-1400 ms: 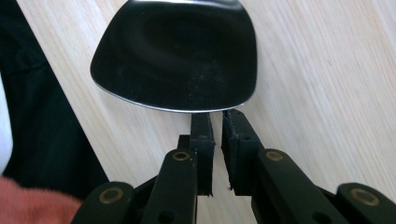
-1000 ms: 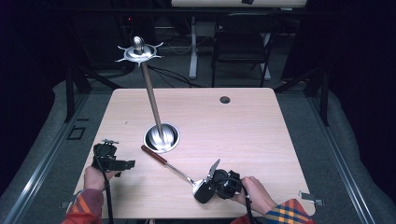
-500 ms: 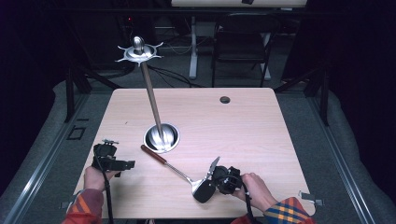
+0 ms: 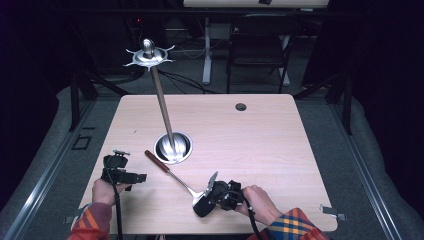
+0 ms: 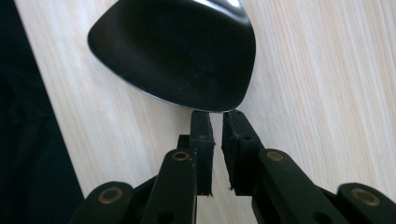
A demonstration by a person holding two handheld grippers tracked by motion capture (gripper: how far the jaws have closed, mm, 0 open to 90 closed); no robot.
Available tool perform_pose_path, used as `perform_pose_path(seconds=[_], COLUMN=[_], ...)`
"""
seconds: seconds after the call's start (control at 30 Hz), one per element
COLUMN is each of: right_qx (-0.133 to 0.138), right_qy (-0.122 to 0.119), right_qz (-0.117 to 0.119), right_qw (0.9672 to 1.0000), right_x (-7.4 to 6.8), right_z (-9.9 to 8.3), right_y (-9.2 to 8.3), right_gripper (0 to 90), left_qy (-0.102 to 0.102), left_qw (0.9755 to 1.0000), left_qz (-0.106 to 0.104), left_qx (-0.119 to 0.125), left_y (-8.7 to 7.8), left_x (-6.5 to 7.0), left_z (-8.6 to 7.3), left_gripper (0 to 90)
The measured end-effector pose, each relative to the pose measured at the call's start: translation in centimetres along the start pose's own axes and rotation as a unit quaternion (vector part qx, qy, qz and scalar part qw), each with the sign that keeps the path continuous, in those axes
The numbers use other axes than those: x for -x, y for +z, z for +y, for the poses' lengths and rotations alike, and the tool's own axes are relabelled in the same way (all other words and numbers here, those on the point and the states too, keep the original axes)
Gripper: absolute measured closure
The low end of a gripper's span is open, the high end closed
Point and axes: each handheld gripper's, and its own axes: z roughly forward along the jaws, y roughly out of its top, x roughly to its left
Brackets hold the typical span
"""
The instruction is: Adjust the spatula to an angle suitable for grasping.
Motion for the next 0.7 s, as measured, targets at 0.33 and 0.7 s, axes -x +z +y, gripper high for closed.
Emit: perform_pose_path(seconds=[0.33,0.7], right_qx=[0.006,0.036], right_qy=[0.006,0.163], right_qz=[0.028,0.029], right_qw=[0.9996,0.9855], right_x=[0.0,5.3], right_z=[1.1,-5.5], right_y=[0.1,-3.6], right_gripper=[72.9,20.3], left_qy=[0.008,-0.003], left_qw=[0.9999,0.9999], left_qz=[-0.005,-0.002], left_qx=[-0.007,0.015], left_y=[0.6,1.0], left_x=[2.3,4.8], left_z=[0.2,0.9], left_gripper=[11.5,4.6])
